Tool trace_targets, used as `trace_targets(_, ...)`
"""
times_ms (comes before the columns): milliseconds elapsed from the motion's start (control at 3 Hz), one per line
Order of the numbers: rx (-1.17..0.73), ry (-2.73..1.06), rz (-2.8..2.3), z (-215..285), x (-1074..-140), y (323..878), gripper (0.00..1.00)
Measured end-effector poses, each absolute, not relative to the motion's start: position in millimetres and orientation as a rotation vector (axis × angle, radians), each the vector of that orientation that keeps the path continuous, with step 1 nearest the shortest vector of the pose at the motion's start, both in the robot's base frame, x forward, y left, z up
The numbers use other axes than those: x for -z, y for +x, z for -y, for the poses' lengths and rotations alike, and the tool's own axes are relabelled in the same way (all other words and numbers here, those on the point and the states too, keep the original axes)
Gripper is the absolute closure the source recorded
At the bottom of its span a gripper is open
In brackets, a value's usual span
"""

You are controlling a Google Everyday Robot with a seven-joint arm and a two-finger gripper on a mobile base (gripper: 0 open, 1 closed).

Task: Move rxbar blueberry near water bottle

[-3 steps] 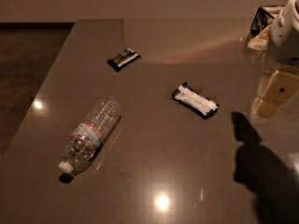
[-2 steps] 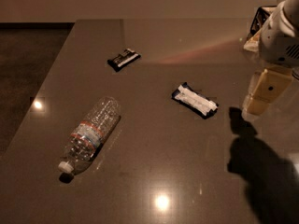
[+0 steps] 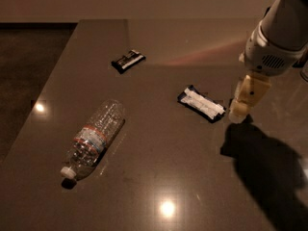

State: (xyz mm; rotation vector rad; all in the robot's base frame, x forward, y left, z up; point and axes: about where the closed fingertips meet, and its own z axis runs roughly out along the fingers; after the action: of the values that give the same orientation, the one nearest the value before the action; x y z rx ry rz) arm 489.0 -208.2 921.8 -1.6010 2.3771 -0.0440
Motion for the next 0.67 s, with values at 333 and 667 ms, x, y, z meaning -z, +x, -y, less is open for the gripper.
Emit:
trace_targets(333, 0.024, -1.567, -2.428, 202, -895, 499, 0.00)
trace_targets(667, 0.010, -1.576, -2.452, 186, -873, 502, 0.00)
